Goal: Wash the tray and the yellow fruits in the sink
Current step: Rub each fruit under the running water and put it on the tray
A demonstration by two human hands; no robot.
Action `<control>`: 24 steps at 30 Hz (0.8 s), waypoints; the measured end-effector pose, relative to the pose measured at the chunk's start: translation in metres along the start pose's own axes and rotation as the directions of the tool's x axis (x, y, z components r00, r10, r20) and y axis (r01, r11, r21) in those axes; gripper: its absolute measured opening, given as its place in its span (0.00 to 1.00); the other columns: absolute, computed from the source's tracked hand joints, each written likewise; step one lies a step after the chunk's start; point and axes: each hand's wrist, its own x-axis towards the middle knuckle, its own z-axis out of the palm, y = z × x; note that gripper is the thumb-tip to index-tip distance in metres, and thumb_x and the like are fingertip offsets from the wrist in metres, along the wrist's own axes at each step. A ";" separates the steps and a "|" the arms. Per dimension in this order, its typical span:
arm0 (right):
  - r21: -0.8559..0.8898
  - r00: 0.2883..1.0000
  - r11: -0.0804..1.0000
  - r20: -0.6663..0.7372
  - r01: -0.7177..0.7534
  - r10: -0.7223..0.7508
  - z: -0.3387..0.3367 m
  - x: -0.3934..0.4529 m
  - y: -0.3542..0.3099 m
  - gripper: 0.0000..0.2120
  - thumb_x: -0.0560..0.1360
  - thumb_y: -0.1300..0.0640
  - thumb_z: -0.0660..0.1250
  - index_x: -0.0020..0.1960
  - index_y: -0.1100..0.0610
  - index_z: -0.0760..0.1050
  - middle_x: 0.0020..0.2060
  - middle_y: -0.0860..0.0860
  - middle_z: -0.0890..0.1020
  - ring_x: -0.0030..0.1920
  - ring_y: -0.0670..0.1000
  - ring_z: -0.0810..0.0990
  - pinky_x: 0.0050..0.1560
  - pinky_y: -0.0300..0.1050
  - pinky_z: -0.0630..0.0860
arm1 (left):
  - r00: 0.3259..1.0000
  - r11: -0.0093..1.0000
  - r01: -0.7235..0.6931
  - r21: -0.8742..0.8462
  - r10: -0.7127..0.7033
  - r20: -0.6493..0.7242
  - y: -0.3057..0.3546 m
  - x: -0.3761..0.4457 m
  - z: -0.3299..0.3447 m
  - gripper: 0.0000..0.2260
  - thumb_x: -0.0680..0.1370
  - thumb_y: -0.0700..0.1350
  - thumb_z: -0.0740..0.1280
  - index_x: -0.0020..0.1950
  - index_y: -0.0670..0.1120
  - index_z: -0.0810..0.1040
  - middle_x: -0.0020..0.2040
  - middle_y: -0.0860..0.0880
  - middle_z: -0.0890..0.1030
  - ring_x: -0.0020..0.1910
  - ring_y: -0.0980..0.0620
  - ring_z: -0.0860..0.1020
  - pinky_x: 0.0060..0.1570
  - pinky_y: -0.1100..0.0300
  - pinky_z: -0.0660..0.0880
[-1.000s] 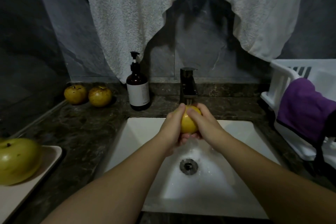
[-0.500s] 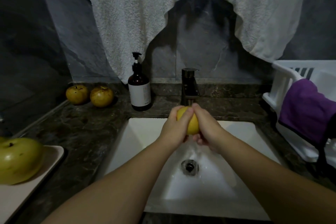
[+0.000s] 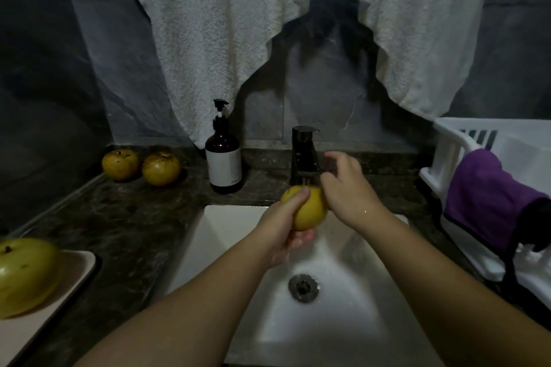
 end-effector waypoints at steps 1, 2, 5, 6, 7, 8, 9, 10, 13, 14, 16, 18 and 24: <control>-0.027 0.999 0.998 -0.009 0.052 -0.052 -0.004 0.003 -0.007 0.21 0.81 0.51 0.59 0.73 0.49 0.68 0.75 0.51 0.64 0.73 0.53 0.67 0.65 0.45 0.64 | 1.000 1.000 -0.002 0.002 0.002 -0.002 0.000 0.001 -0.001 0.22 0.76 0.60 0.75 0.64 0.50 0.77 0.49 0.44 0.82 0.32 0.52 0.83 0.37 0.58 0.82; -0.069 0.994 0.992 0.007 0.106 -0.106 -0.006 0.005 -0.014 0.20 0.80 0.51 0.58 0.72 0.49 0.70 0.77 0.50 0.62 0.76 0.52 0.63 0.69 0.46 0.62 | 1.000 1.000 -0.009 -0.008 0.009 -0.002 -0.001 0.001 -0.002 0.22 0.76 0.59 0.75 0.64 0.51 0.75 0.51 0.43 0.82 0.33 0.51 0.83 0.38 0.57 0.82; -0.180 0.973 0.956 0.071 0.231 -0.222 -0.012 0.016 -0.031 0.19 0.80 0.49 0.57 0.70 0.46 0.72 0.81 0.49 0.58 0.80 0.51 0.54 0.76 0.48 0.53 | 1.000 0.998 -0.028 -0.048 0.027 -0.016 -0.002 0.001 -0.002 0.23 0.74 0.56 0.77 0.64 0.53 0.72 0.54 0.41 0.80 0.33 0.50 0.82 0.38 0.57 0.83; -0.200 0.967 0.948 0.097 0.250 -0.235 -0.013 0.019 -0.035 0.20 0.80 0.48 0.57 0.71 0.45 0.72 0.81 0.48 0.58 0.81 0.52 0.53 0.77 0.49 0.52 | 0.999 0.998 -0.034 -0.055 0.033 -0.016 -0.003 0.002 -0.003 0.23 0.74 0.55 0.78 0.63 0.53 0.71 0.55 0.41 0.80 0.33 0.50 0.82 0.37 0.57 0.83; -0.216 0.962 0.940 0.124 0.264 -0.242 -0.014 0.022 -0.038 0.21 0.81 0.47 0.56 0.72 0.45 0.70 0.81 0.48 0.58 0.81 0.52 0.53 0.78 0.51 0.51 | 0.999 0.998 -0.036 -0.058 0.035 -0.015 -0.003 0.002 -0.003 0.23 0.74 0.55 0.78 0.63 0.54 0.72 0.55 0.40 0.80 0.32 0.50 0.82 0.36 0.57 0.82; -0.233 0.957 0.931 0.149 0.279 -0.250 -0.014 0.025 -0.041 0.21 0.81 0.47 0.55 0.73 0.45 0.69 0.81 0.49 0.59 0.81 0.52 0.53 0.79 0.52 0.51 | 0.999 0.998 -0.033 -0.059 0.033 -0.014 -0.003 0.003 -0.003 0.22 0.74 0.55 0.78 0.63 0.54 0.72 0.55 0.40 0.80 0.32 0.50 0.82 0.35 0.58 0.82; -0.248 0.952 0.924 0.168 0.291 -0.254 -0.014 0.027 -0.042 0.22 0.82 0.47 0.55 0.75 0.45 0.68 0.80 0.49 0.61 0.80 0.52 0.54 0.79 0.52 0.52 | 1.000 0.998 -0.028 -0.058 0.027 -0.014 -0.003 0.002 -0.003 0.22 0.74 0.55 0.78 0.63 0.54 0.72 0.54 0.40 0.79 0.32 0.49 0.81 0.34 0.59 0.81; -0.256 0.952 0.922 0.176 0.290 -0.251 -0.014 0.028 -0.042 0.22 0.82 0.46 0.55 0.75 0.45 0.67 0.79 0.49 0.62 0.80 0.53 0.57 0.78 0.52 0.54 | 1.000 0.998 -0.023 -0.055 0.022 -0.015 -0.003 0.002 -0.003 0.22 0.74 0.55 0.78 0.63 0.54 0.72 0.54 0.40 0.80 0.32 0.49 0.81 0.34 0.59 0.81; -0.264 0.961 0.931 0.176 0.253 -0.211 -0.014 0.027 -0.041 0.24 0.82 0.44 0.54 0.77 0.45 0.66 0.77 0.48 0.66 0.75 0.55 0.64 0.73 0.54 0.63 | 1.000 1.000 -0.022 -0.014 0.021 -0.013 -0.004 0.002 -0.004 0.23 0.73 0.56 0.79 0.62 0.54 0.72 0.53 0.40 0.81 0.33 0.48 0.80 0.36 0.58 0.81; -0.258 0.963 0.936 0.184 0.239 -0.195 -0.014 0.027 -0.041 0.24 0.82 0.44 0.54 0.77 0.45 0.65 0.76 0.48 0.67 0.74 0.55 0.66 0.72 0.55 0.66 | 1.000 1.000 -0.025 0.014 0.025 -0.013 -0.004 0.002 -0.005 0.23 0.73 0.57 0.79 0.62 0.55 0.72 0.54 0.41 0.81 0.35 0.47 0.81 0.38 0.57 0.81; -0.203 0.968 0.957 0.184 0.206 -0.169 -0.017 0.025 -0.038 0.24 0.81 0.44 0.54 0.76 0.44 0.66 0.75 0.48 0.69 0.72 0.54 0.68 0.70 0.56 0.69 | 1.000 0.994 -0.024 0.107 0.025 -0.017 -0.004 -0.001 -0.008 0.23 0.72 0.59 0.79 0.61 0.57 0.73 0.56 0.41 0.82 0.40 0.46 0.83 0.40 0.57 0.82; -0.124 0.984 0.976 0.061 0.177 -0.170 -0.022 0.017 -0.029 0.22 0.79 0.47 0.55 0.72 0.43 0.70 0.69 0.47 0.73 0.67 0.50 0.72 0.60 0.48 0.71 | 0.999 0.980 -0.017 0.198 0.023 -0.027 -0.004 -0.003 -0.009 0.23 0.72 0.60 0.79 0.60 0.58 0.72 0.58 0.43 0.81 0.43 0.46 0.83 0.42 0.57 0.82; -0.053 0.975 0.995 0.210 0.083 -0.070 -0.012 -0.036 0.030 0.22 0.75 0.55 0.72 0.65 0.40 0.71 0.61 0.46 0.74 0.60 0.47 0.76 0.51 0.36 0.71 | 0.992 0.830 -0.044 0.555 0.101 -0.072 -0.007 -0.007 -0.007 0.36 0.70 0.59 0.79 0.71 0.57 0.63 0.60 0.51 0.75 0.45 0.49 0.80 0.36 0.58 0.77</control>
